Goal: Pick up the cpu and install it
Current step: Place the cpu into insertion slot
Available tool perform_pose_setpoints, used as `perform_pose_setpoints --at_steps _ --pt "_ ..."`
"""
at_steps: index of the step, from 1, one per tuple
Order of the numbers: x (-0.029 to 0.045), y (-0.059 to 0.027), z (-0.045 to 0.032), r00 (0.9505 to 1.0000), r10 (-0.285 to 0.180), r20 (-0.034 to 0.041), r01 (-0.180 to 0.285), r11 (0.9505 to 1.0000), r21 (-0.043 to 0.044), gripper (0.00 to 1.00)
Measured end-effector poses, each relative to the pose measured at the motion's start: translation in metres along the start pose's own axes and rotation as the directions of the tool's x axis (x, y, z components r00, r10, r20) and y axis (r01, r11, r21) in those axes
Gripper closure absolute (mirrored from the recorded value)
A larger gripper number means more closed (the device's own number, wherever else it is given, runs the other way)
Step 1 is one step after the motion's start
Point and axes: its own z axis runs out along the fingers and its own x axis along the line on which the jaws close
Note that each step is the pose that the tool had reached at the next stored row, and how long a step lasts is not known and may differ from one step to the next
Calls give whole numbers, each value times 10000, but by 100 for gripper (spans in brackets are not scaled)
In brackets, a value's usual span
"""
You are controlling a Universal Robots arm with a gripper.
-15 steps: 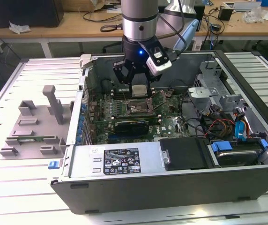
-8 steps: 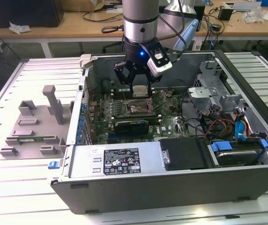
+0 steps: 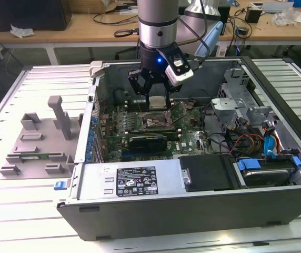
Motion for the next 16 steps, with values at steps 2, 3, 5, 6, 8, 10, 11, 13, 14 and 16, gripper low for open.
perform_pose_setpoints --at_steps 2,3,5,6,8,10,11,13,14,16 --pt "0 0 0 10000 0 0 0 10000 0 45" --pt "0 0 0 10000 0 0 0 10000 1 45" --pt "0 0 0 10000 0 0 0 10000 1 45" --pt "0 1 1 9999 100 6 -100 9999 -14 45" --pt "0 -1 2 9976 697 40 -698 9976 3 45" --pt "0 0 6 9906 1368 82 -1368 9906 16 45" --pt "0 -1 7 9877 1563 94 -1563 9877 20 45" --pt "0 -1 10 9752 2209 134 -2209 9753 31 45" --pt "0 -1 11 9669 2546 156 -2547 9670 35 45" --pt "0 -1 13 9539 2994 185 -2995 9541 40 45"
